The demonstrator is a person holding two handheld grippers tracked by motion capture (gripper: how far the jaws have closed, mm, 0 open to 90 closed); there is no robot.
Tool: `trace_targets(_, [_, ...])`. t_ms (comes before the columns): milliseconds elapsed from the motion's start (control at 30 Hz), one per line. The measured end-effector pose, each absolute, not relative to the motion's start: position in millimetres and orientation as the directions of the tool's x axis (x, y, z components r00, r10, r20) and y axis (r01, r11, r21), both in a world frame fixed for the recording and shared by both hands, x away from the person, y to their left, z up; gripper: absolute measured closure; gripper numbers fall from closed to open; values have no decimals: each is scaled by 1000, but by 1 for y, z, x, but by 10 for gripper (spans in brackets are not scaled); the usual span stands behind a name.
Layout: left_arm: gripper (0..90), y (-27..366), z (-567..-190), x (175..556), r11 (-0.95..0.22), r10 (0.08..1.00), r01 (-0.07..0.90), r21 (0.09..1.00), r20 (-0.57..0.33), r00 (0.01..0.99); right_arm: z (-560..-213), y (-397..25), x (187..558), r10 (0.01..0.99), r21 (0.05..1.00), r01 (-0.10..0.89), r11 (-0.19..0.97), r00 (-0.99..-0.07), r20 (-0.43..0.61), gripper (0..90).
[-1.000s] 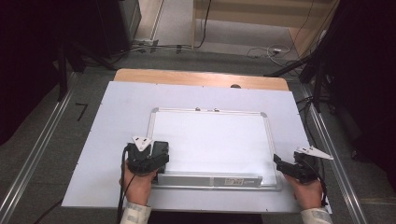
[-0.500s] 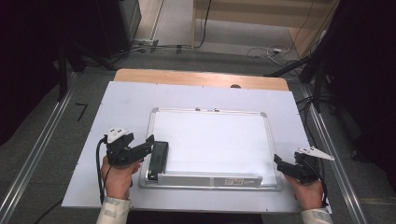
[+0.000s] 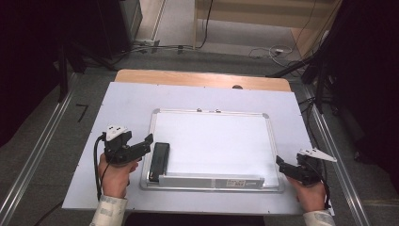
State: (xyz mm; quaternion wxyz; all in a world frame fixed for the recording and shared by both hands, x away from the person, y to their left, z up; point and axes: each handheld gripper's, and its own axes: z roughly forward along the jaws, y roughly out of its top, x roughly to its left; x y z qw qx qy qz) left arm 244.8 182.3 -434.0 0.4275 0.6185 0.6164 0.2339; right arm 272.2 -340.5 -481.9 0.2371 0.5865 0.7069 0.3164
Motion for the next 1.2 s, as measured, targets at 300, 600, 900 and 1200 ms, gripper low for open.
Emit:
trace_targets(300, [219,187,-435,244,112,962,578,809,-233,140,-482,-341,272,980,726,679,109,-196,36,163])
trace_targets(600, [220,197,-444,238,69,975,590,804,-181,132,-482,-341,271,980,726,679,107,-193,36,163])
trace_targets(900, [220,201,-450,233,58,978,595,801,-165,128,-481,-340,271,980,726,678,110,-194,33,163])
trace_targets(1200, [221,206,-460,230,57,980,607,793,-160,117,-481,-340,271,981,725,680,109,-191,32,163])
